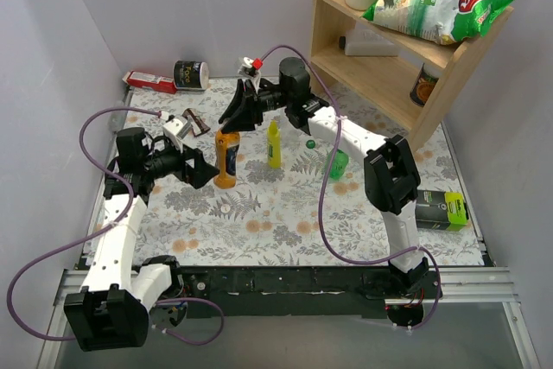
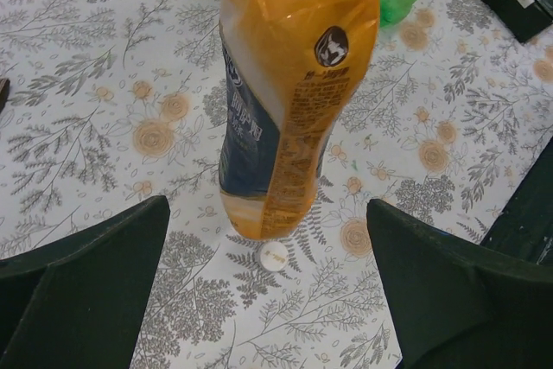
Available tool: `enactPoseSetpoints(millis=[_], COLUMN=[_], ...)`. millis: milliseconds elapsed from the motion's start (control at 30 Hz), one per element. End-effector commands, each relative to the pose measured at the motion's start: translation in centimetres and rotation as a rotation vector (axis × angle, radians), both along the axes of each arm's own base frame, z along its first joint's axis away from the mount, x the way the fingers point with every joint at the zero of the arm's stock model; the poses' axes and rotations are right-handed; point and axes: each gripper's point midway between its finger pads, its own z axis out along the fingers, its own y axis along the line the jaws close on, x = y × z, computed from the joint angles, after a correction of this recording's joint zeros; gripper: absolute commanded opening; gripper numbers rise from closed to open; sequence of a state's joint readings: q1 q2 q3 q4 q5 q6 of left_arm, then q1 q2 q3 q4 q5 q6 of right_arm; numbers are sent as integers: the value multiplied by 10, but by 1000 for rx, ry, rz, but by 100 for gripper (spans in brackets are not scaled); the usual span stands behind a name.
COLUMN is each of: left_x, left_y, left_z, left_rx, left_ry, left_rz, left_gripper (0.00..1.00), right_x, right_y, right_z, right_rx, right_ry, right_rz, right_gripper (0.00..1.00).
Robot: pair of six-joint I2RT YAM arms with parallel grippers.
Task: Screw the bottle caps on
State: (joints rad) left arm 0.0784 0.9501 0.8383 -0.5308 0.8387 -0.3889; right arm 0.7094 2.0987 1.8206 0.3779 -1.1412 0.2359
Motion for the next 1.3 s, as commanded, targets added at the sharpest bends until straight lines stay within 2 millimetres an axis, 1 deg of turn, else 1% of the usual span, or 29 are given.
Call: enactPoseSetpoints(millis=[0,67,100,133,200,433,533,567,733,900,1100,1233,1267], left_x=[-2,-1,0,-3,-1,14,17,17,11,8,11,12,13], left_y=[-20,-23,-22,-29,-34,-43,-45,-46,-51,-54,-56,-57,-58], left_z=[1,-3,-9,-11,-18,-22,-22,-21,-25,-28,-30,-27,-26], left_rx=[-30,-26,-20,-12,1,-9,-8,-10,-19,-23,-34,-41,-42], left_ry=[-31,-31,-22,-24,-27,-45,-49,-53,-42,-27,-16,-20,-23], left_rz=[-116,-122,-109,-129,-134,-140,-149,-158,-188,-197,-188,-199,-201], left_gripper=[98,98,98,98,98,98,98,96,93,98,98,86,79], right_x=[-32,-34,-34,-34,-34,-33,-33,-33,-34,-34,-37,-42,-43], right_y=[-21,-21,-22,-22,-22,-23,-24,-24,-25,-26,-26,-26,-27], right_z=[68,73,78,81,85,94,96,96,99,99,100,100,100], right_rx=[126,129,134,137,143,157,161,160,166,165,166,166,170], right_ry=[-47,-48,-55,-51,-50,-45,-47,-46,-39,-33,-25,-23,-31], right_rz=[122,129,128,123,117,89,85,85,75,72,67,75,78], right_gripper=[21,21,21,20,20,19,18,18,18,18,17,17,17])
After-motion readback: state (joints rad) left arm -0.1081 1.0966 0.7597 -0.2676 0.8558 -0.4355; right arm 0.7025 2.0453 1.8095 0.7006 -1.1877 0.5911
